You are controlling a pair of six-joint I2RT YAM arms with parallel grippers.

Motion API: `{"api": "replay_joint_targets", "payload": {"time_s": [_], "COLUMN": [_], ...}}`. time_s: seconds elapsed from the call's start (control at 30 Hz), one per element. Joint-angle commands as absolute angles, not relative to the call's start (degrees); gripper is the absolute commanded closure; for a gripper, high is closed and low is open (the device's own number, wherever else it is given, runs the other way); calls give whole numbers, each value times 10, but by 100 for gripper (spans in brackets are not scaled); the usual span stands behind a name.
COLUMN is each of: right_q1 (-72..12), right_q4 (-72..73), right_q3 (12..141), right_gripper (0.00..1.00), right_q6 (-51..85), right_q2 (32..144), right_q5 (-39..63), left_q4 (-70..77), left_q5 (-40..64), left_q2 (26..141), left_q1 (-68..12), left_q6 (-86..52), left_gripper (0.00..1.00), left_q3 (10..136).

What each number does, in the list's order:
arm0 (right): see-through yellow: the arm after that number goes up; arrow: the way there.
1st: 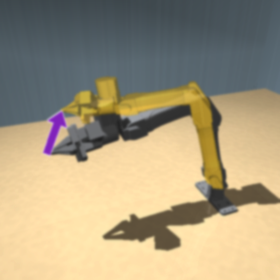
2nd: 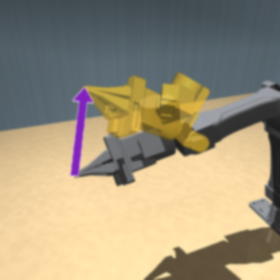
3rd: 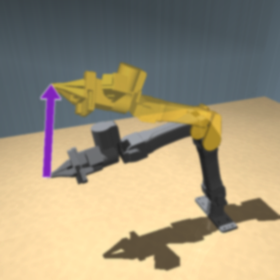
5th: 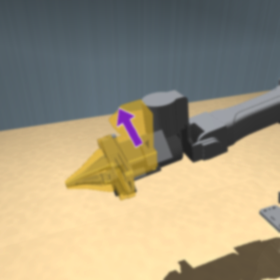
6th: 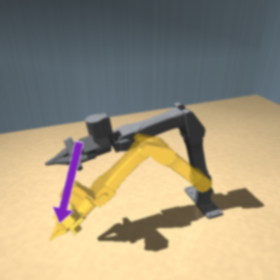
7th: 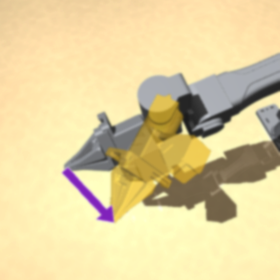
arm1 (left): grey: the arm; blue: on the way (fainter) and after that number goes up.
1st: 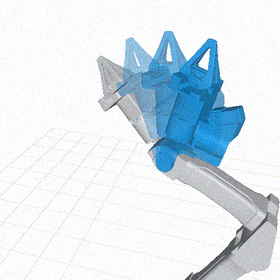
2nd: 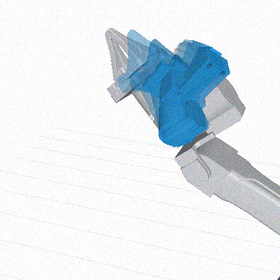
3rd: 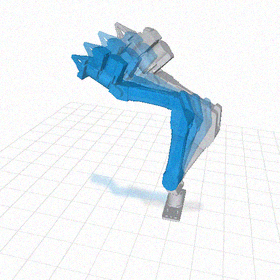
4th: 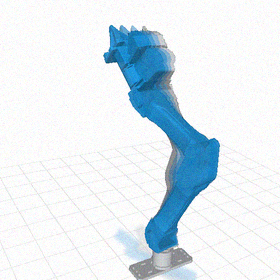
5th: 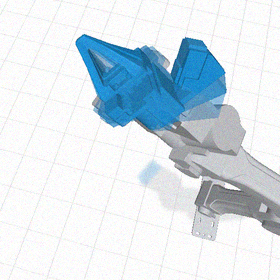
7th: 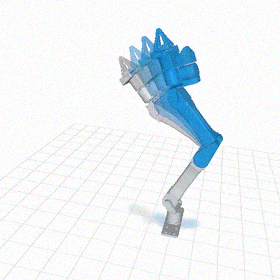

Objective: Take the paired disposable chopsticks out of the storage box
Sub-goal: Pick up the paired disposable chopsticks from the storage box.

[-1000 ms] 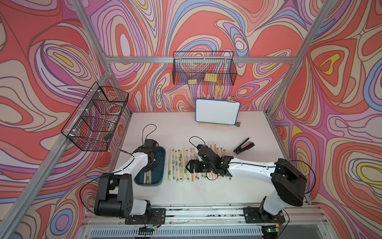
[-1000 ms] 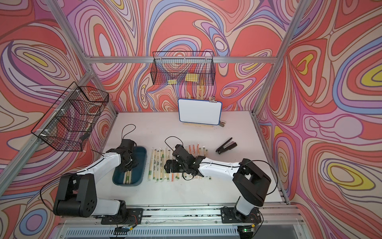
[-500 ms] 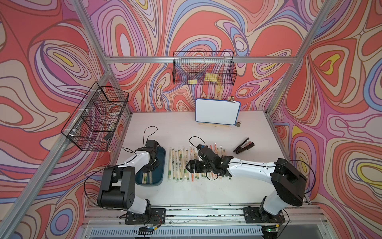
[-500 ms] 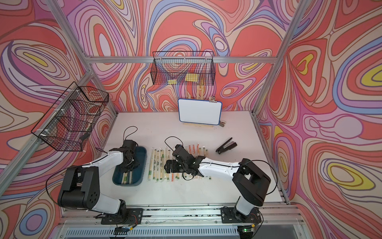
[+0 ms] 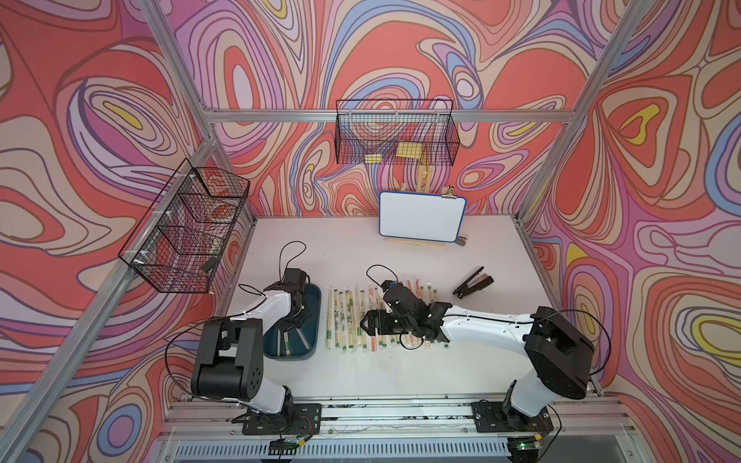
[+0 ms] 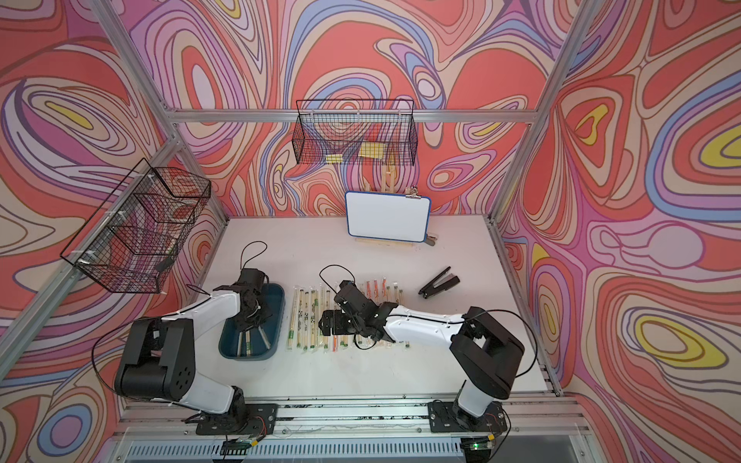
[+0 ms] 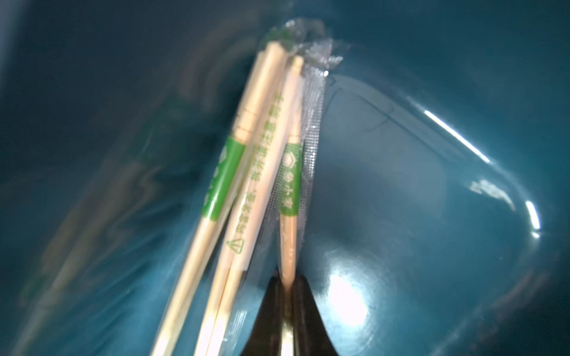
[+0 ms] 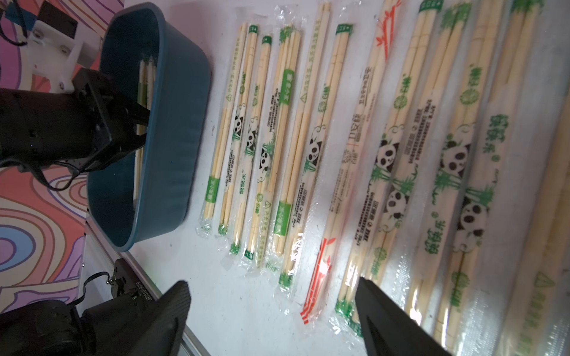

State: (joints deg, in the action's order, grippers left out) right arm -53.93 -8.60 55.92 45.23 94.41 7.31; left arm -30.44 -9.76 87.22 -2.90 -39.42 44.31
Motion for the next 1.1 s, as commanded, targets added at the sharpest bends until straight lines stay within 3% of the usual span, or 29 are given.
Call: {"api": "replay_joint_targets", "payload": {"time_s": [0.0, 0.17, 0.9, 1.07], "right_q1": [-540, -539, -539, -539], "right_q4": [-96, -98, -103, -106], "right_q3": [570, 572, 586, 591], "right_gripper": [11, 11, 11, 11], "right_q6": [447, 447, 448, 448], "right_q2": [954, 956, 962, 963], "right_q5": [67, 67, 69, 66], "left_q4": [-309, -320, -427, -442], "left_q5": [-68, -62, -25, -23], "left_q2": [884, 866, 740, 725], "left_q1": [-23, -24, -26, -67], "left_q6": [-392, -390, -313, -292], "left_gripper": [94, 100, 100, 100], "left_q3": [440, 448, 544, 587]}}
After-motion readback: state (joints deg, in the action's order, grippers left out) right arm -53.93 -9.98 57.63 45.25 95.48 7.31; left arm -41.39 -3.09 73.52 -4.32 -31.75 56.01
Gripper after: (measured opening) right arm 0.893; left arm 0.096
